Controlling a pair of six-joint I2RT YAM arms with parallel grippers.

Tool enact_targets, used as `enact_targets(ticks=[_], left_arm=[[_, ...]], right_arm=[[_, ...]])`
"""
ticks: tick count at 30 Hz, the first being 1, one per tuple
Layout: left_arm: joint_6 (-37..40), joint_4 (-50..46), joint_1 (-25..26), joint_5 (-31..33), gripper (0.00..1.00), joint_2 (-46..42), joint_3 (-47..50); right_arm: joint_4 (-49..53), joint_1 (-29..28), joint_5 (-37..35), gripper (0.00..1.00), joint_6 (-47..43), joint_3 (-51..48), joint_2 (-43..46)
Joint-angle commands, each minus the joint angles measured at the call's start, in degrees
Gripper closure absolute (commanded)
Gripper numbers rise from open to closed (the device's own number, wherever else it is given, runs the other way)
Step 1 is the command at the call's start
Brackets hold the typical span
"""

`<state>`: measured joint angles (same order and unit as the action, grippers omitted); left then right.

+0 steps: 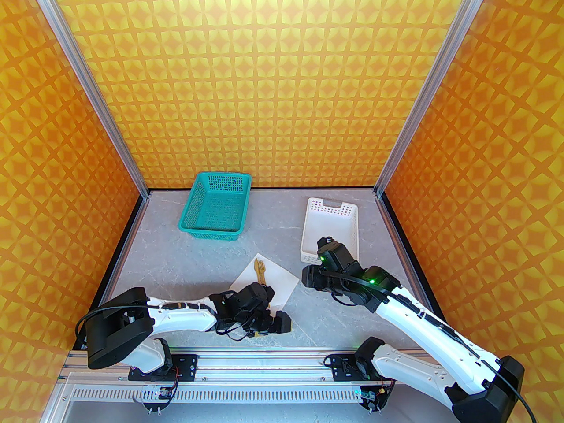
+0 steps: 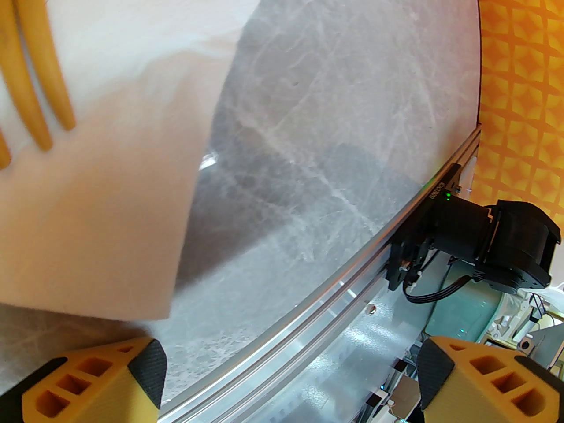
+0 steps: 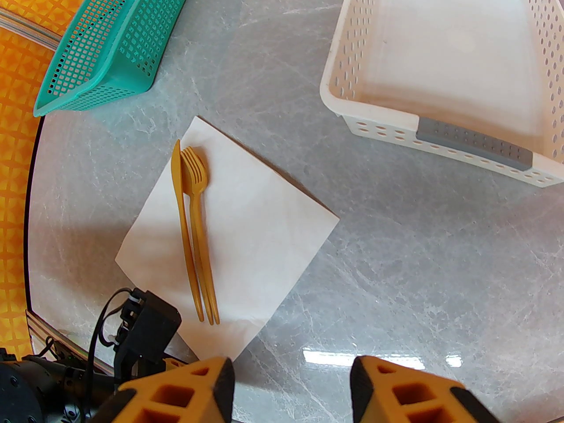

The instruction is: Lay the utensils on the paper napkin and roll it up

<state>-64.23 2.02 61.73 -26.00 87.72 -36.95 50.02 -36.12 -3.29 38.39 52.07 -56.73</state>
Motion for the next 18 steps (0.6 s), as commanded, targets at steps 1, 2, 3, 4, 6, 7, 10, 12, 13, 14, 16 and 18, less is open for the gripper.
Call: enact_targets(ticks=[1,2,3,4,6,7,10,12,13,14,16,18], left_arm=[[1.7,0.9,-1.9,-1.4,0.01,0.5,-1.0],[2.2,1.0,-2.4,-1.4,0.01,0.7,-1.1],[2.6,0.8,-2.9,-1.4,0.01,0.8,-1.2],[2.9,0.6,-3.4,-1.3,0.01,0.8,-1.3],[3.6,0.9,-4.2,-1.2,0.01,0.7,-1.5],[3.9,0.9,-4.5,-1.2,0.01,0.5,-1.5],[4.3,1.0,-4.8,-1.1,0.01,-0.2,-1.7],[4.4,1.2,-4.9,-0.7,0.01,-0.9,-1.4],[4.4,1.3,-4.9,-0.7,0.01,-1.1,-1.4],[4.4,1.4,-4.8,-0.7,0.01,-1.1,-1.3],[4.4,1.7,-4.9,-0.7,0.01,-1.3,-1.4],[4.5,1.9,-4.9,-0.5,0.01,-1.7,-1.6]], right_arm=[[1.1,0.2,-1.1,0.51,1.1,-1.2,1.3],[1.2,0.1,-1.0,0.51,1.1,-1.5,1.4],[1.2,0.2,-1.0,0.51,1.1,-1.7,1.6],[1.3,0.2,-0.8,0.51,1.1,-2.0,1.6],[1.2,0.2,-0.1,0.51,1.0,-2.6,1.8],[1.0,0.2,0.2,0.51,1.0,-2.9,1.8],[0.3,0.2,1.7,0.51,0.7,-4.0,2.1],[-0.5,0.2,3.2,0.52,0.3,-5.0,2.2],[-0.8,0.2,3.8,0.52,0.1,-5.5,2.2],[-1.0,0.2,4.6,0.52,0.1,-6.1,2.3],[-2.1,0.1,6.6,0.53,0.0,-7.3,2.2],[-4.1,0.1,10.1,0.55,0.2,-8.9,2.2]])
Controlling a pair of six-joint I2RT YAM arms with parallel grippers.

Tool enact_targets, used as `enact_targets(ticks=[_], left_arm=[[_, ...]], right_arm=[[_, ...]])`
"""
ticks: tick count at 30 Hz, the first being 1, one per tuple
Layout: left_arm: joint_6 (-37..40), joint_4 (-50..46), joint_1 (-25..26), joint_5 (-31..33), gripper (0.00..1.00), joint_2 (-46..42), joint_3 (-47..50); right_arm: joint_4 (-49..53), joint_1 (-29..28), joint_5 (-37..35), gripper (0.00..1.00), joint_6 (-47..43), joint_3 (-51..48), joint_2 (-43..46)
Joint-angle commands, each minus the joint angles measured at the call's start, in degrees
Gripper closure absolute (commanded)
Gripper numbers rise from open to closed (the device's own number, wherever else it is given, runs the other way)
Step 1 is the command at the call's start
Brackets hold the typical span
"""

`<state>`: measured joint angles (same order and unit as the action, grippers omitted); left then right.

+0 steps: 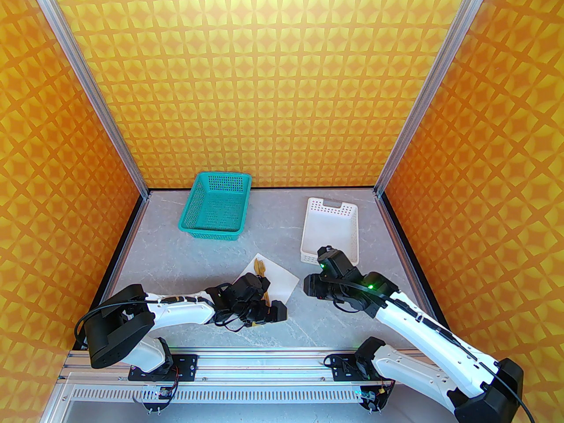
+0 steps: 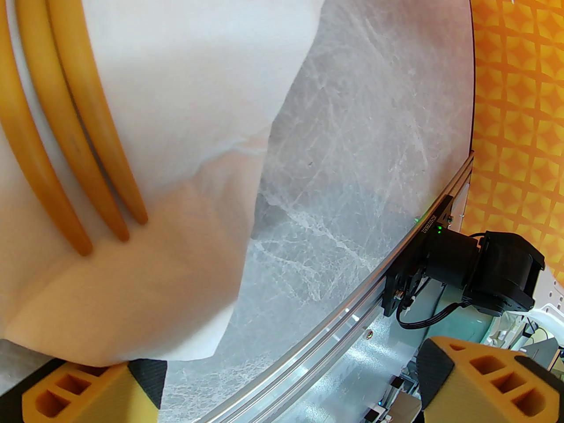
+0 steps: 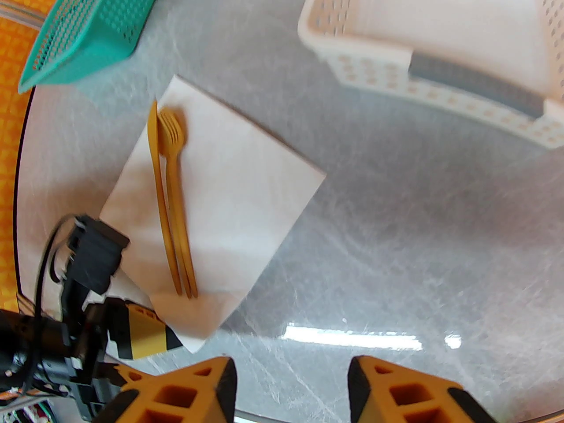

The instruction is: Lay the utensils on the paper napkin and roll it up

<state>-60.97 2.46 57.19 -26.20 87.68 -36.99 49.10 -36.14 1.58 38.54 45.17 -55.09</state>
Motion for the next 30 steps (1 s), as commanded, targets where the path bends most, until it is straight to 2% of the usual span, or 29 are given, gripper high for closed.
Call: enact_targets(ticks=[1,6,15,30], left_arm=[[1.4,1.3,-0.4,-0.2,0.01,-1.8,-1.8],[2.0,0.9,-0.5,0.0,0.01,-2.0,-2.9],[1.5,1.7,-1.0,0.8,0.01,-2.4,-2.6],[-1.5,5.9,-2.4,2.8,0.01,-1.5,-1.9]], right_arm=[[-4.2,0.0,6.7,0.56,0.3,-2.9,0.5],[-9.3,-0.6,11.8,0.61,3.0,-7.6,-0.2],[-16.9,-2.6,13.6,0.68,7.4,-13.9,-2.3],[-34.6,-3.4,20.0,0.85,13.9,-22.7,-7.0]])
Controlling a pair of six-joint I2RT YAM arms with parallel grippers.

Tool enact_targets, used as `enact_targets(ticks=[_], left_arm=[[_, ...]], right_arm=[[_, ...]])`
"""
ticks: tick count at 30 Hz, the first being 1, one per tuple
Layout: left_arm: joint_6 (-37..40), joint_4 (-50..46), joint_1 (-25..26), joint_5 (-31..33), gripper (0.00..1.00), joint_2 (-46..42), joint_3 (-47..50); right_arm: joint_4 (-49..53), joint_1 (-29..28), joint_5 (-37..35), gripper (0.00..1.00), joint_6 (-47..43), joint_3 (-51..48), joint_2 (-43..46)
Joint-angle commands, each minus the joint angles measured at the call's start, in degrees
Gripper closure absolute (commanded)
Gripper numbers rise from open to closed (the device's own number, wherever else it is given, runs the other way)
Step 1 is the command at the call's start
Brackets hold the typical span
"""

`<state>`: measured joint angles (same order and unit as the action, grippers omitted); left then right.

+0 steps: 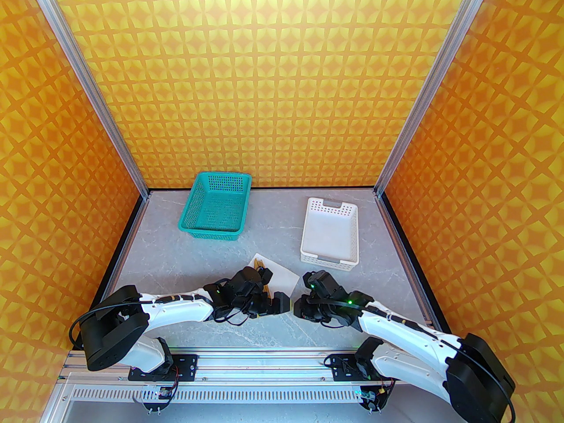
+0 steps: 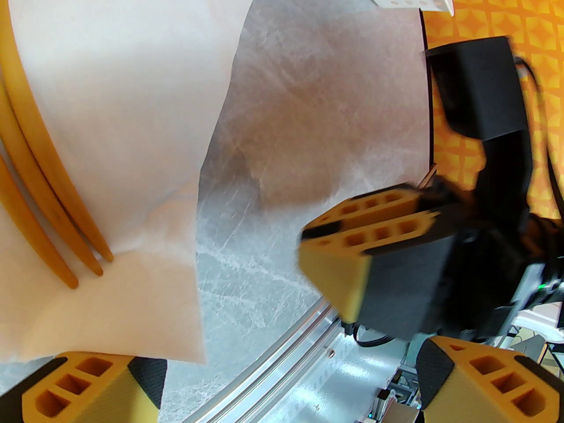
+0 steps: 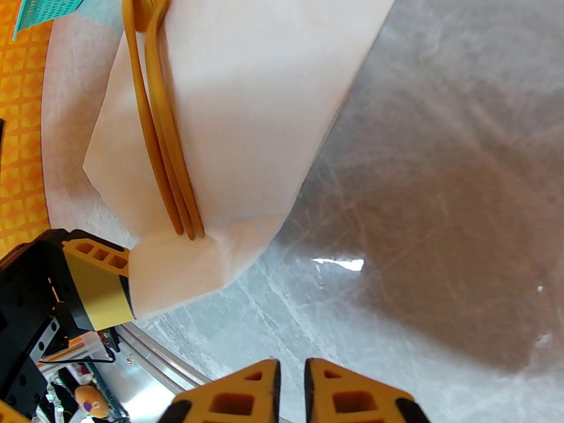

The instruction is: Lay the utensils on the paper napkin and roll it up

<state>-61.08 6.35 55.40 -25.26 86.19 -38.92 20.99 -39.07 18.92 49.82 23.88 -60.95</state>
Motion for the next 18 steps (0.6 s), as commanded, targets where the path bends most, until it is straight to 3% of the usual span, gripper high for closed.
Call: enact_targets(ticks=[1,8,18], left_arm=[[-1.6,2.1,-0.7,2.2,0.01,0.0,0.2],[-3.0,2.7,-1.4,3.6,0.01,-0.6,1.5],[-3.3,2.7,-2.1,4.1,0.01,-1.3,2.4]], right_arm=[[-7.9,-0.7,3.2,0.86,3.0,-1.7,-1.8],[-20.6,-1.5,7.8,0.88,7.2,-3.7,-7.8],[-26.5,-2.6,7.3,0.88,8.7,-1.7,-14.5]])
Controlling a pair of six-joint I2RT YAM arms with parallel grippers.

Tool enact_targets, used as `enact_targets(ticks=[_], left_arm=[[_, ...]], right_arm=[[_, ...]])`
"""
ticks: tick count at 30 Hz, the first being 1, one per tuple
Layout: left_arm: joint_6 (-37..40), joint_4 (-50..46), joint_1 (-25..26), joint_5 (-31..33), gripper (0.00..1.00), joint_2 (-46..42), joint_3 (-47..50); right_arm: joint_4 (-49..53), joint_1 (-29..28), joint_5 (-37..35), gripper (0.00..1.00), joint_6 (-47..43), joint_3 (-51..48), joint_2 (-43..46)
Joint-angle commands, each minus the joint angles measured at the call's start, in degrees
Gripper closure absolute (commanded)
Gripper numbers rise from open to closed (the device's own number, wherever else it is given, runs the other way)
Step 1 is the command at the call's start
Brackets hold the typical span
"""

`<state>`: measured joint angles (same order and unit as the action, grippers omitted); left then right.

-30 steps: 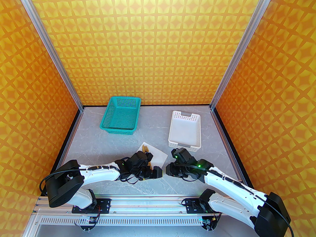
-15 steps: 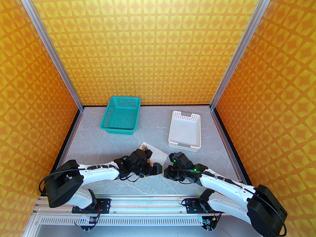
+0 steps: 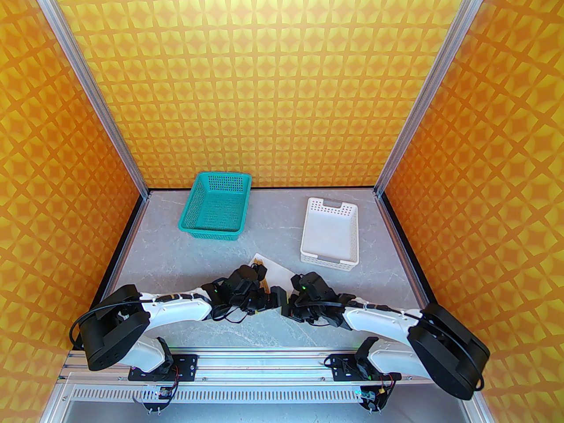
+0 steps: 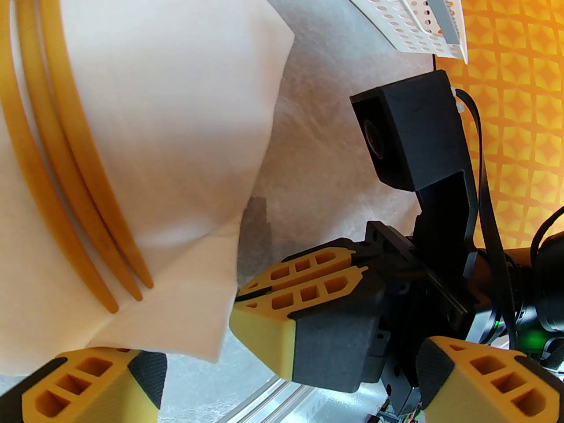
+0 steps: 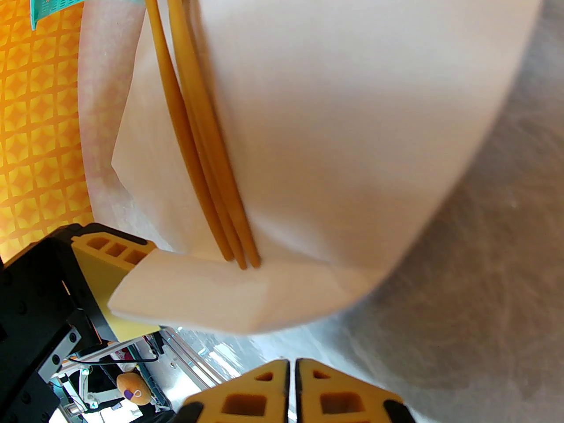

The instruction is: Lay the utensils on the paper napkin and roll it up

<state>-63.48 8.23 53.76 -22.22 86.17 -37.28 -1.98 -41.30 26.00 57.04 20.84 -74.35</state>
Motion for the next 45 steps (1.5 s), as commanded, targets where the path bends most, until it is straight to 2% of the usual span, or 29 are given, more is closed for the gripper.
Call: enact_targets(ticks=[1,13,21,25,29,32,36,39,45], left_arm=[[-0.9,0.8,-0.6,1.0,0.01,-1.5,0.8],[1.1,-2.8,-2.6,1.3,0.01,-6.2,1.9],[2.2,-5.9,-6.7,2.2,0.01,-12.9,5.7],[4.0,-7.2,-8.0,2.1,0.19,-15.4,6.8],[5.1,-7.4,-8.9,1.1,0.45,-15.6,7.8],[5.6,-5.1,-9.2,-0.7,0.53,-14.1,8.3],[5.8,-1.5,-9.1,-3.3,0.72,-10.6,7.9],[6.1,0.0,-9.1,-4.1,0.80,-8.2,7.3],[6.1,1.5,-8.9,-5.5,0.86,-3.9,6.2]], right_arm=[[-3.6,-0.4,-0.3,0.88,1.6,1.5,-1.3],[-5.2,-0.4,-4.9,0.88,1.7,4.6,-4.8],[-5.1,-0.4,-6.0,0.88,0.5,6.6,-8.0],[-5.1,-0.4,-6.1,0.88,0.2,7.4,-9.1],[-4.6,-0.4,-6.8,0.88,-0.3,7.8,-9.9],[-4.5,-0.4,-6.9,0.88,-0.6,8.0,-10.4],[-4.4,-0.4,-7.0,0.88,-0.9,8.1,-10.8],[-4.3,-0.4,-7.0,0.88,-1.1,8.3,-11.0],[-3.6,-0.4,-7.0,0.89,-1.5,8.8,-11.4]])
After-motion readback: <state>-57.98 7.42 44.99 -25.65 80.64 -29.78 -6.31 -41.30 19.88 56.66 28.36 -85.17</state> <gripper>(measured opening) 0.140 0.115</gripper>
